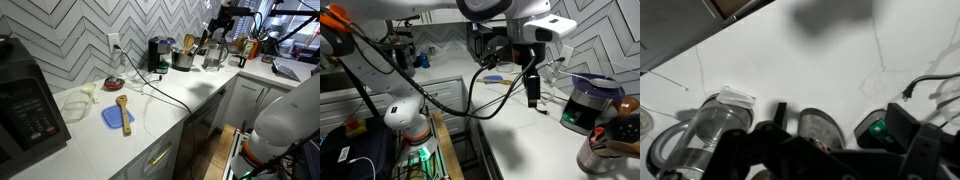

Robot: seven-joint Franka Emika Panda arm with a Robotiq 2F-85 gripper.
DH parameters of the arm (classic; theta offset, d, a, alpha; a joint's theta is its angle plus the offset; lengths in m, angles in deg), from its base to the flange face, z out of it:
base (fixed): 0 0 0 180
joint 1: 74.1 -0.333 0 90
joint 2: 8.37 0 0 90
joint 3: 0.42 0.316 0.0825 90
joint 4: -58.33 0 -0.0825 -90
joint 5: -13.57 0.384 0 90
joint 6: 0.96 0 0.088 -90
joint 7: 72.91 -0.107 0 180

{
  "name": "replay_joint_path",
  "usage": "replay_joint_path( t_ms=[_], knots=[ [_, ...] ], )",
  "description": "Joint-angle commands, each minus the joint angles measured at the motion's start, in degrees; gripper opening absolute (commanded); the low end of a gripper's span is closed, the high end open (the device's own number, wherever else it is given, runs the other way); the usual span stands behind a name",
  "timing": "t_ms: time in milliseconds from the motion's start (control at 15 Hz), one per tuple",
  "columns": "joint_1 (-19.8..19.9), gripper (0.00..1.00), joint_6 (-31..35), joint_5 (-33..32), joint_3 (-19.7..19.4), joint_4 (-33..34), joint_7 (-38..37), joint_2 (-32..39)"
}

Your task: Remove the wooden ladle from the holder and put it on the counter.

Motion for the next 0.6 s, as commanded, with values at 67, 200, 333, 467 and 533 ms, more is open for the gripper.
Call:
replay_joint_path(
  t_ms=[67,200,333,467,533],
  knots=[
    [1.46,1.00,1.12,0.55,-1.48,0.45,-3.07,1.19],
    [2.19,1.00,1.19,0.82,-2.15,0.48,-4.76,1.63],
    [1.98,1.00,0.34,1.52,-1.72,0.91,-6.45,2.13],
    [2.80,1.00,0.27,4.79,-2.67,5.60,-12.72,5.75],
    [2.83,1.00,-2.24,7.50,-4.24,9.62,-12.75,8.05]
  ],
)
